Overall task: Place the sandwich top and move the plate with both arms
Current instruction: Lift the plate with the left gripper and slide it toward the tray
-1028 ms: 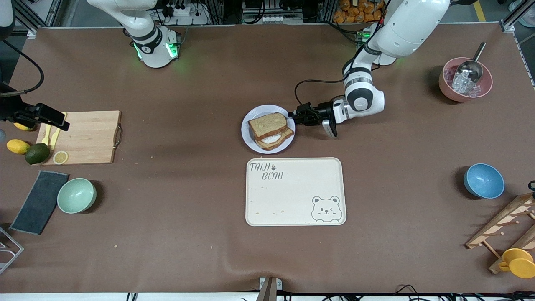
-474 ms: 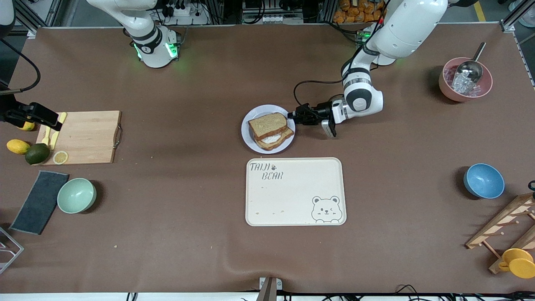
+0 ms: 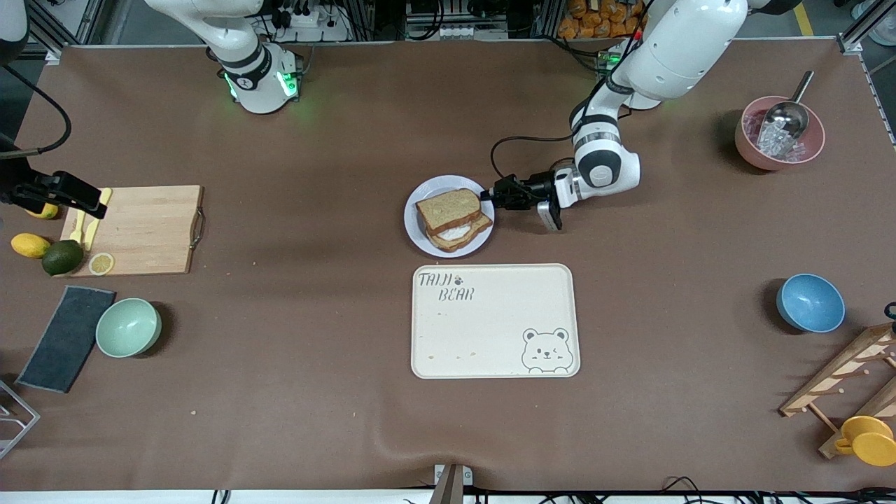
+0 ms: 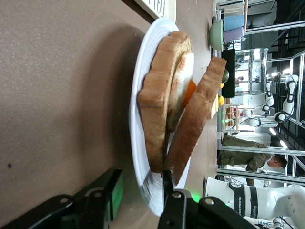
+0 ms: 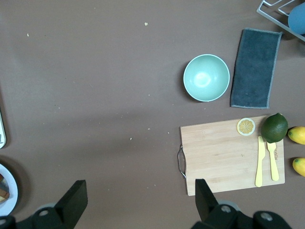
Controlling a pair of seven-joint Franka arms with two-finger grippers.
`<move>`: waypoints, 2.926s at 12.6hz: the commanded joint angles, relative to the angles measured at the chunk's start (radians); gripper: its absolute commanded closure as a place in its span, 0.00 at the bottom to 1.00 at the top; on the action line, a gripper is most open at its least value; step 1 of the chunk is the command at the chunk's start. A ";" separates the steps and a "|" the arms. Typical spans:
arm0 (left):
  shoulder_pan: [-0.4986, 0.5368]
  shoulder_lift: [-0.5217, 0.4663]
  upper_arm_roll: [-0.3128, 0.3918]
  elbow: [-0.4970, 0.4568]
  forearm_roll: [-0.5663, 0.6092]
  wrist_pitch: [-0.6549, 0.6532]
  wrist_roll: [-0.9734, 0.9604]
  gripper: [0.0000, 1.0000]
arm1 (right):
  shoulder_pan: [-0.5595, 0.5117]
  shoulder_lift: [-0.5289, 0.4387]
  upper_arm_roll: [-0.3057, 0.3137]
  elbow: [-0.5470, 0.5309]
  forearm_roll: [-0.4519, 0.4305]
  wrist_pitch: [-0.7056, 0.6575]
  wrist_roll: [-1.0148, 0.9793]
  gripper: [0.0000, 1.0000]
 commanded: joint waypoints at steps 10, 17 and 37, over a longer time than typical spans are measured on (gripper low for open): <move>-0.002 0.077 -0.001 0.032 -0.045 0.018 0.078 1.00 | 0.001 -0.008 0.005 -0.008 -0.012 -0.020 0.009 0.00; -0.014 0.078 -0.001 0.045 -0.090 0.018 0.078 1.00 | 0.003 -0.006 0.005 -0.010 -0.012 -0.020 0.009 0.00; 0.000 -0.035 -0.050 0.061 -0.134 0.067 -0.129 1.00 | 0.003 -0.005 0.005 -0.007 -0.009 -0.020 0.010 0.00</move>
